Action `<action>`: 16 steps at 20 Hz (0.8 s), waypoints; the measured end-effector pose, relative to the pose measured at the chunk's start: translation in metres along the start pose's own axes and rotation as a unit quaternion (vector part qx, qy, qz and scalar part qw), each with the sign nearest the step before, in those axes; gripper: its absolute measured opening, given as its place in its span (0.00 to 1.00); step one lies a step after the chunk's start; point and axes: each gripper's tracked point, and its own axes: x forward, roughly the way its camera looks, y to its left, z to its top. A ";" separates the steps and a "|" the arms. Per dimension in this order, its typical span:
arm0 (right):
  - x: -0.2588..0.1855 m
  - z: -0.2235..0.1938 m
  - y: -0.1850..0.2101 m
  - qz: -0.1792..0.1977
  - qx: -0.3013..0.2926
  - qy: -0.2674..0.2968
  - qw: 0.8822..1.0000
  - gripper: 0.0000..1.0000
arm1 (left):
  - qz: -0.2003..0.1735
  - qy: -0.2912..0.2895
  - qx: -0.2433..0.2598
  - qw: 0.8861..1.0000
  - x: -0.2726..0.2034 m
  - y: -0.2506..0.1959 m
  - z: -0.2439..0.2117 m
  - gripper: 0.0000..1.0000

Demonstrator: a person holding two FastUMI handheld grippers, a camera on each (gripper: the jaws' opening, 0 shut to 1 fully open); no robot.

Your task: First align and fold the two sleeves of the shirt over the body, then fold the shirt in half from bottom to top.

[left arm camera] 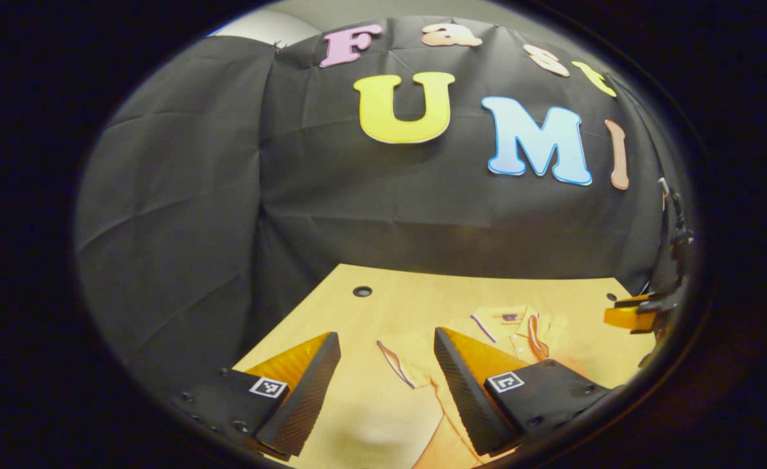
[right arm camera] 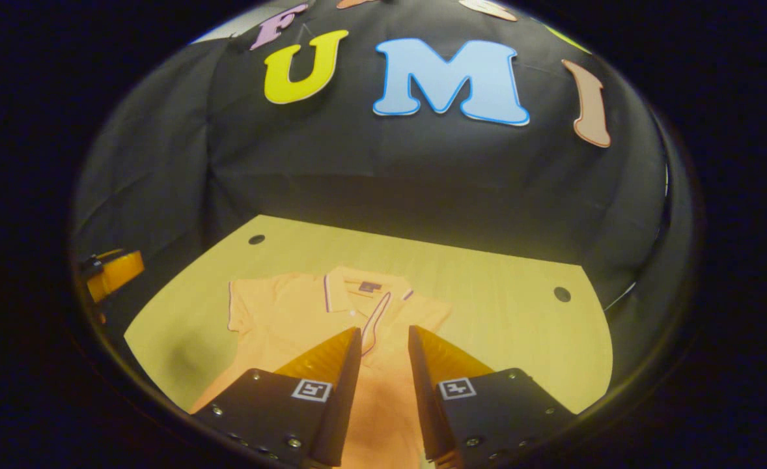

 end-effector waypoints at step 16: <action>-0.161 0.016 -0.042 -0.102 0.101 -0.065 0.988 0.45 | -0.014 0.180 0.027 0.983 0.154 -0.017 -0.164 1.00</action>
